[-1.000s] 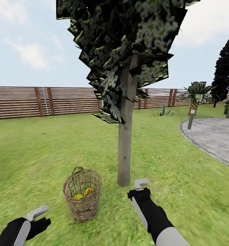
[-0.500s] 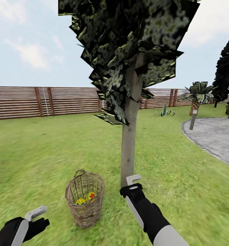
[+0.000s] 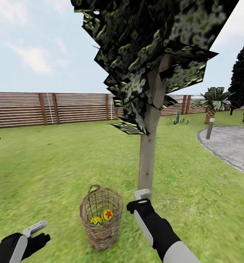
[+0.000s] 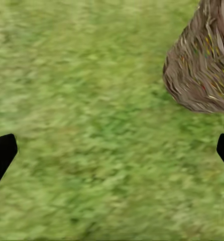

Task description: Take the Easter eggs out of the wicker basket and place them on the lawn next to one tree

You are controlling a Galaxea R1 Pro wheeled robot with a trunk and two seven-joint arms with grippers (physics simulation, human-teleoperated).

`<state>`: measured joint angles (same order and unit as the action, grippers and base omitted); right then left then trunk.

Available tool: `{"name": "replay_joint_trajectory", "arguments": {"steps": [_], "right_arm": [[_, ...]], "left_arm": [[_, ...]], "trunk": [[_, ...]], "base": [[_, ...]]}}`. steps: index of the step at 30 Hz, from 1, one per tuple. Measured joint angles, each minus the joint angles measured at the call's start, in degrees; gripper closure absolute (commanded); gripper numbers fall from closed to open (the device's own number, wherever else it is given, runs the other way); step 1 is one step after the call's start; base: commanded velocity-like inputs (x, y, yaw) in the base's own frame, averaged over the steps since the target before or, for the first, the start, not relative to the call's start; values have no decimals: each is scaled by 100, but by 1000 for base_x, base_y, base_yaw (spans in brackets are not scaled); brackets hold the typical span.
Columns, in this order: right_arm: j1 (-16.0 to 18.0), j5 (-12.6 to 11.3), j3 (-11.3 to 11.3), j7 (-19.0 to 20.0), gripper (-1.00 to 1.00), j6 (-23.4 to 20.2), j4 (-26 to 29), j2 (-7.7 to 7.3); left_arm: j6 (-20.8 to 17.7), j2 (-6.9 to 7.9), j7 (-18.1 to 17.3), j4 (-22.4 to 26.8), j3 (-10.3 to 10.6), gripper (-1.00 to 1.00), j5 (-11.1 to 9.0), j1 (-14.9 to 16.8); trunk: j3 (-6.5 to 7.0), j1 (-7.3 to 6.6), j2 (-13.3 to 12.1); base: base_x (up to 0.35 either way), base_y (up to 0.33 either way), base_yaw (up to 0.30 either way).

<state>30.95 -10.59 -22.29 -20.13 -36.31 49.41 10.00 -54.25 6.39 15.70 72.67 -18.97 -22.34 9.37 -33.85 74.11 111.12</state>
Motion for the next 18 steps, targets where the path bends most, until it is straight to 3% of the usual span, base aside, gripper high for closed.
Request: {"name": "replay_joint_trajectory", "arguments": {"steps": [6, 10, 18], "right_arm": [[1, -117, -4, 8, -100, 0, -156, 0], [2, -124, -8, 10, -100, -1, -209, 0], [2, -121, -9, 10, -100, -3, -392, 0]], "left_arm": [[-3, 8, -6, 0, -5, -100, -5, 0], [-10, 5, -8, -1, -112, -100, -4, 0], [-6, 2, 5, -3, -216, -100, 2, 0]], "trunk": [[0, 0, 0], [0, -2, 0], [0, -3, 1]], "base": [[25, 323, 0], [206, 256, 0], [316, 54, 0]]}}
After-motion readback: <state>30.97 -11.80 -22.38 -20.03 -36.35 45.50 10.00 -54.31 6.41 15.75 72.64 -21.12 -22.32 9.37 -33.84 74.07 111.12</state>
